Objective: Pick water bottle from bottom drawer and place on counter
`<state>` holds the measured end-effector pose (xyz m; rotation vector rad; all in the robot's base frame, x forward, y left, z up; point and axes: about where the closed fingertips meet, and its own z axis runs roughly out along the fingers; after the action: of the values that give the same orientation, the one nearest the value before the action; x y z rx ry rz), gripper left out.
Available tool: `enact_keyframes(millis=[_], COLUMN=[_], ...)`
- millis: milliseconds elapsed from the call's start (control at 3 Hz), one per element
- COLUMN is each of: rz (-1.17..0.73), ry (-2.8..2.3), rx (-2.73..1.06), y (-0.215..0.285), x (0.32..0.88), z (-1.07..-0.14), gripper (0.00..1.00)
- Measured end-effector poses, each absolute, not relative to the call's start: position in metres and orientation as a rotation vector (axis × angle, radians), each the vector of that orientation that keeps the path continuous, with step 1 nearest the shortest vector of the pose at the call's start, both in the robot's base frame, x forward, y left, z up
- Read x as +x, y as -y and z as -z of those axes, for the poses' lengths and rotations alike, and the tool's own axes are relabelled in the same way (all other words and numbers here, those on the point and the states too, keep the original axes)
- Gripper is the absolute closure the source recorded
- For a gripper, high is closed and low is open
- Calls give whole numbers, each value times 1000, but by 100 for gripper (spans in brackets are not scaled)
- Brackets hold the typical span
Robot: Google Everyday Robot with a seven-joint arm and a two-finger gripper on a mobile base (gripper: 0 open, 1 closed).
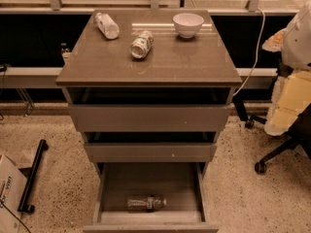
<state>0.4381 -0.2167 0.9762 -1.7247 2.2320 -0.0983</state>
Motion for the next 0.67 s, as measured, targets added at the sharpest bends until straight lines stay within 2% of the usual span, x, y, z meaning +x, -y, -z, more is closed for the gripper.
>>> enact_keyframes(millis=[667], rz=[58], ry=[-2189], rx=[-1739], y=[209], x=[440], z=[-968], gripper=[0])
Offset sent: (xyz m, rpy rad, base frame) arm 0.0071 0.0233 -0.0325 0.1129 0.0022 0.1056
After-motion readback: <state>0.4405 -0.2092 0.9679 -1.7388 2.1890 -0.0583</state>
